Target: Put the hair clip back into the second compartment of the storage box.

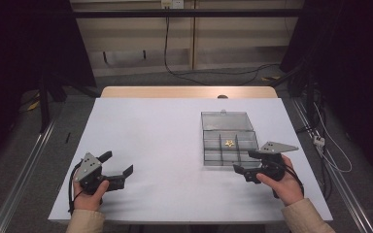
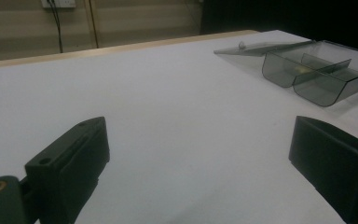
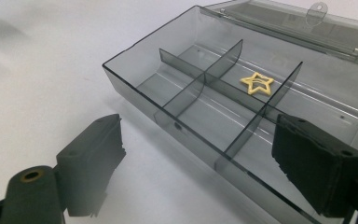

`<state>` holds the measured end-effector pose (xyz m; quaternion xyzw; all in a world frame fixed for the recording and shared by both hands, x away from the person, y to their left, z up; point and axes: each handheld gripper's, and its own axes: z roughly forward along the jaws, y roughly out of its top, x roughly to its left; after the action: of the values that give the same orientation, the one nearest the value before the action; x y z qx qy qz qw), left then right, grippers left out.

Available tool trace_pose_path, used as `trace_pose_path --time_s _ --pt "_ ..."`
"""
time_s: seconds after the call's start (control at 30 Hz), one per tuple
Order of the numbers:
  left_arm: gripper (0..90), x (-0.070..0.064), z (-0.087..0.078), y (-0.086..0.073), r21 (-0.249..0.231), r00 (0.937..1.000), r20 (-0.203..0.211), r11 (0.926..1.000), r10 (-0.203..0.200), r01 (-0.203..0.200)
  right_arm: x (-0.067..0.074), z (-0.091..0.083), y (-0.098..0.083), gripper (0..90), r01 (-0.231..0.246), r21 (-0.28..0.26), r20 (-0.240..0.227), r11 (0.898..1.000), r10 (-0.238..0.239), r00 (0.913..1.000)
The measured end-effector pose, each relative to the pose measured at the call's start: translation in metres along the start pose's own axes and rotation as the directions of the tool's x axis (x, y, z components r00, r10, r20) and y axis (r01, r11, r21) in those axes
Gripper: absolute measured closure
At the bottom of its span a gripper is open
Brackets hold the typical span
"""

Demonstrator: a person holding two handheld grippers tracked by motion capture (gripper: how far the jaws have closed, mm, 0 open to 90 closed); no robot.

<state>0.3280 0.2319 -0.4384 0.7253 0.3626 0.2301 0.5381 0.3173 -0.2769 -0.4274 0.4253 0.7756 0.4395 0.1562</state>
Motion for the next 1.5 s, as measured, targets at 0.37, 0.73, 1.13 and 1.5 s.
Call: trace_pose_path --time_s 0.37,0.73,1.13,1.5 --pt "4.8 0.000 0.000 0.000 -0.003 1.0000 0.001 1.0000 -0.004 0.004 0.002 -0.008 -0.009 16.2 0.007 -0.001 0.003 1.000 -0.007 1.0000" --pt "4.8 -0.001 0.000 0.000 -0.004 1.0000 0.001 1.0000 -0.002 0.002 0.003 -0.015 -0.016 16.2 0.000 -0.020 0.008 1.000 0.000 1.0000" --pt "4.8 -0.002 0.000 0.000 0.000 1.0000 0.000 1.0000 0.001 -0.001 0.010 -0.025 -0.027 16.3 0.022 -0.023 -0.003 0.999 -0.022 0.9997" --pt "4.8 -0.001 0.000 0.001 -0.001 1.0000 0.001 1.0000 0.002 -0.002 0.009 -0.024 -0.038 16.2 0.023 -0.025 -0.007 0.999 -0.023 0.9997"
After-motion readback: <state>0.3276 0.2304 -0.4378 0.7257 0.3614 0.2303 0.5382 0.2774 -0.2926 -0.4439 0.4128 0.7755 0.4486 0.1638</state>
